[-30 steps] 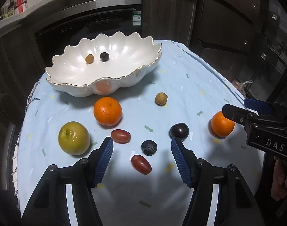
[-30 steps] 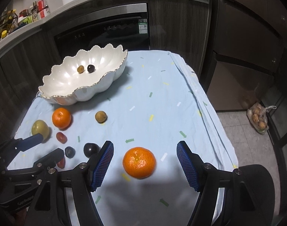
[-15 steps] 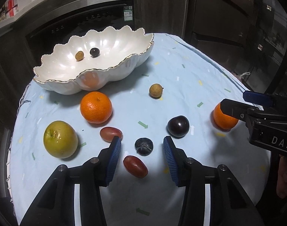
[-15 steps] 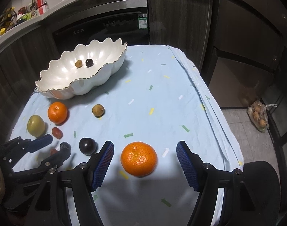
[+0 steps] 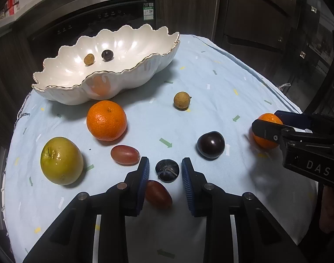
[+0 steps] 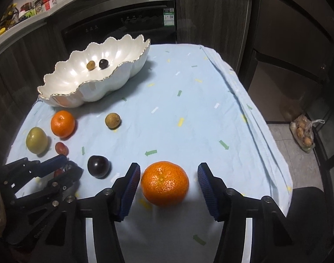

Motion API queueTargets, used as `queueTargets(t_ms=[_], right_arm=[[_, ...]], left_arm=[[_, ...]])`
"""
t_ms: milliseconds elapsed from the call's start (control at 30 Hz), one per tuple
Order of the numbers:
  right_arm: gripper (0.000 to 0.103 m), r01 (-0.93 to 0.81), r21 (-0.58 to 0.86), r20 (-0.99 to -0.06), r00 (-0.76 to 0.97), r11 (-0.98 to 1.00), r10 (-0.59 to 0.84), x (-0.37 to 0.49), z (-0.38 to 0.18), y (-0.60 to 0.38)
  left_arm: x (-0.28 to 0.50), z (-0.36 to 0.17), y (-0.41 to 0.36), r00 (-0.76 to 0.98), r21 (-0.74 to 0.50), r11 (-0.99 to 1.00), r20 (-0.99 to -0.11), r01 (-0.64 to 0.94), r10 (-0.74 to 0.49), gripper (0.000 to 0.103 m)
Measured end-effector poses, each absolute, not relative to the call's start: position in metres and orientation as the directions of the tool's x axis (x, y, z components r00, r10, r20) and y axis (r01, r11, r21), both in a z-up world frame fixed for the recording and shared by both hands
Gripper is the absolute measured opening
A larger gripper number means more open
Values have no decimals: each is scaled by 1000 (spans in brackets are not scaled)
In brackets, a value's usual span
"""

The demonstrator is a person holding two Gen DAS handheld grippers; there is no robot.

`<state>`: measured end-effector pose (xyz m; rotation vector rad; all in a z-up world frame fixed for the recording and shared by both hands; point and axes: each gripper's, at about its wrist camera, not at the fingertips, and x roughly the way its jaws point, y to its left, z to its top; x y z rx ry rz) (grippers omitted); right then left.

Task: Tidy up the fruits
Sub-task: 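Grasp the small dark blue fruit with the left tool while the right tool grasps the mandarin, then lift and carry the dark blue fruit and mandarin over the bowl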

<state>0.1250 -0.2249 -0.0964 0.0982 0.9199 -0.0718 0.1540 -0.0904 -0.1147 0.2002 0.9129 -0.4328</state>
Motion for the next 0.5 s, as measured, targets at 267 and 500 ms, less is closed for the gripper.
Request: queueTargets(t_ms=[267, 500], right_arm=[[45, 86, 64, -801, 598, 994, 0, 127, -101, -222], [44, 88, 67, -797, 603, 994, 0, 126, -99, -222]], left_arm=[[156, -115, -89, 543, -9, 900, -794, 436, -272, 22], [153, -112, -88, 550, -6, 901, -790, 433, -270, 21]])
